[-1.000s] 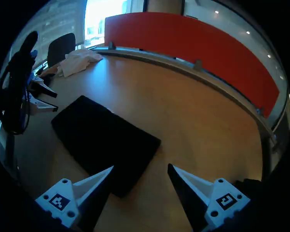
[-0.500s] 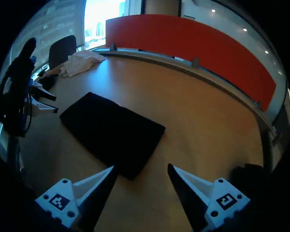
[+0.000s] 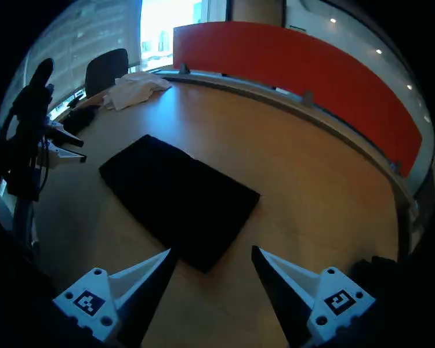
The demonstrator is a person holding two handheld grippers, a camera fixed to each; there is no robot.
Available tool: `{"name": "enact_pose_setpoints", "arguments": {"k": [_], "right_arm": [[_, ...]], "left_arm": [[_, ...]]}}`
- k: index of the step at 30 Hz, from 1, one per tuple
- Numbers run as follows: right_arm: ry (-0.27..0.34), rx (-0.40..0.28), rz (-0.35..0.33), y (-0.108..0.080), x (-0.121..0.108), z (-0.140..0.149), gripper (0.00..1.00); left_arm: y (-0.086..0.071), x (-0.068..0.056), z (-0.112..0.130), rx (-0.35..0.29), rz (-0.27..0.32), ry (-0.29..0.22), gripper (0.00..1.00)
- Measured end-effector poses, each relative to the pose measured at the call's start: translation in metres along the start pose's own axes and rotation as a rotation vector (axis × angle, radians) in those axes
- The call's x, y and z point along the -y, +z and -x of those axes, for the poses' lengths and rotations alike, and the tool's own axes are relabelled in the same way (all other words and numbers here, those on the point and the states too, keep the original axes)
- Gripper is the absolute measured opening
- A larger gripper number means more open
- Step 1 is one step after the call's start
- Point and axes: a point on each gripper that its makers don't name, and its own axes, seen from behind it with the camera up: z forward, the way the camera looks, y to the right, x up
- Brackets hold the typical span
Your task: Fold towel
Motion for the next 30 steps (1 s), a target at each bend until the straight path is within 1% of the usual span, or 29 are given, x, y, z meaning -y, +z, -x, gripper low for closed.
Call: {"name": "enact_pose_setpoints", "arguments": {"k": [6, 15, 20, 23, 30], "right_arm": [[-0.050, 0.017, -0.034, 0.004, 0.003, -0.001, 0.97], [-0.106, 0.042, -0.066, 0.008, 0.003, 0.000, 0.96], [-0.124, 0.064, -0.076, 0.011, 0.003, 0.008, 0.87], [-0.131, 0.083, -0.094, 0.013, 0.006, 0.016, 0.82], [-0.134, 0.120, -0.117, 0.016, 0.009, 0.033, 0.65]], "left_arm": [[-0.010, 0.011, 0.008, -0.018, -0.024, -0.039, 0.92], [-0.020, 0.022, 0.015, -0.033, -0.051, -0.061, 0.92], [-0.024, 0.025, 0.019, -0.029, -0.058, -0.072, 0.92], [-0.025, 0.026, 0.023, -0.025, -0.061, -0.074, 0.92], [-0.029, 0.028, 0.028, -0.021, -0.066, -0.074, 0.92]]}}
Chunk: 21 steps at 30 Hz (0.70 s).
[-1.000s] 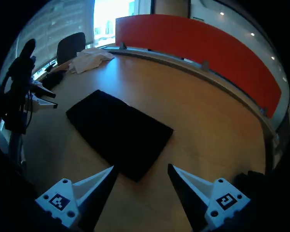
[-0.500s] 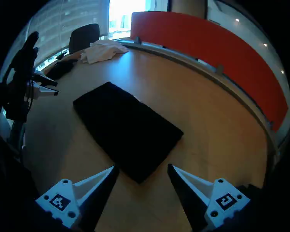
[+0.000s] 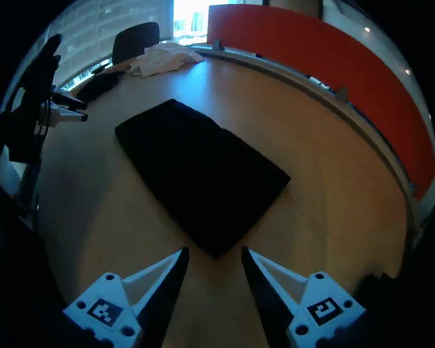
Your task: Fold towel
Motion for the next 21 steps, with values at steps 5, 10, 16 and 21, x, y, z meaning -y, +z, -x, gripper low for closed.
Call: {"name": "enact_pose_setpoints", "arguments": {"k": [5, 10, 16, 21], "right_arm": [[0.012, -0.001, -0.004, 0.0012, 0.0003, 0.0017, 0.60], [0.024, 0.010, -0.014, 0.0029, 0.0020, 0.0053, 0.39], [0.050, 0.014, -0.016, 0.0052, 0.0021, 0.0071, 0.19], [0.054, 0.009, -0.010, 0.0052, 0.0004, 0.0069, 0.06]], "left_arm": [[-0.0023, 0.0022, 0.0003, -0.002, -0.003, -0.001, 0.92], [-0.0040, 0.0040, 0.0021, -0.002, -0.005, -0.003, 0.92], [-0.0060, 0.0058, 0.0052, 0.000, -0.006, -0.006, 0.92], [-0.0068, 0.0071, 0.0074, 0.003, -0.008, -0.007, 0.92]]}}
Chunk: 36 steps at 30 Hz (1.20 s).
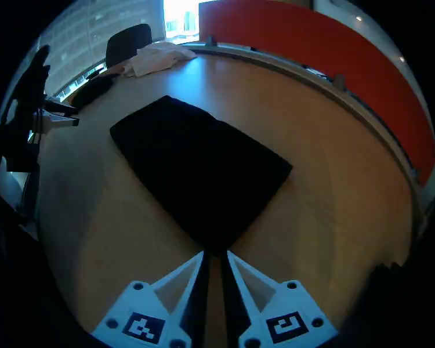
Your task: Fold towel
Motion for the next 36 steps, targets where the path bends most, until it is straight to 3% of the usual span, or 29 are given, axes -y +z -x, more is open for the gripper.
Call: {"name": "enact_pose_setpoints", "arguments": {"k": [14, 23, 36], "right_arm": [[-0.065, -0.011, 0.010, -0.005, 0.000, -0.012, 0.06], [-0.114, -0.081, 0.023, -0.018, -0.002, -0.054, 0.06], [-0.243, -0.183, 0.043, -0.035, 0.003, -0.127, 0.06]], "left_arm": [[-0.001, 0.004, -0.003, -0.006, -0.003, -0.013, 0.92], [-0.004, 0.008, -0.004, -0.013, -0.010, -0.020, 0.92], [-0.008, 0.012, -0.003, -0.019, -0.021, -0.032, 0.92]]}}
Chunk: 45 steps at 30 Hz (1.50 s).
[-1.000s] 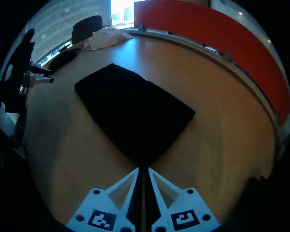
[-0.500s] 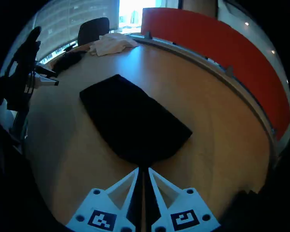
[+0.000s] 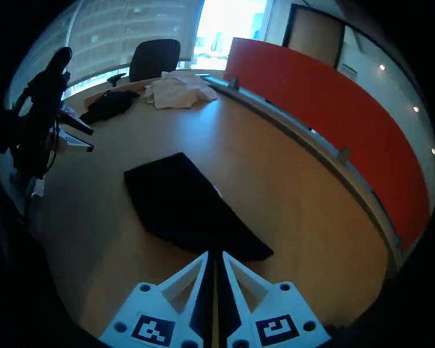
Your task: Fold towel
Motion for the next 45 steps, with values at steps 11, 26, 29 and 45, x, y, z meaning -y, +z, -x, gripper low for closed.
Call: {"name": "enact_pose_setpoints", "arguments": {"k": [11, 26, 29, 45], "right_arm": [[-0.069, -0.080, -0.005, 0.000, -0.001, -0.057, 0.06], [-0.123, -0.096, -0.058, 0.021, 0.012, -0.088, 0.06], [-0.134, -0.104, -0.077, 0.030, 0.019, -0.097, 0.06], [-0.099, -0.092, -0.236, 0.096, 0.097, -0.120, 0.05]], "left_arm": [[-0.003, 0.002, -0.002, -0.007, -0.008, -0.009, 0.92], [-0.007, 0.006, 0.002, -0.011, -0.012, -0.023, 0.92], [-0.007, 0.007, 0.003, -0.013, -0.012, -0.021, 0.92], [-0.006, 0.008, 0.004, -0.013, -0.009, -0.032, 0.92]]}}
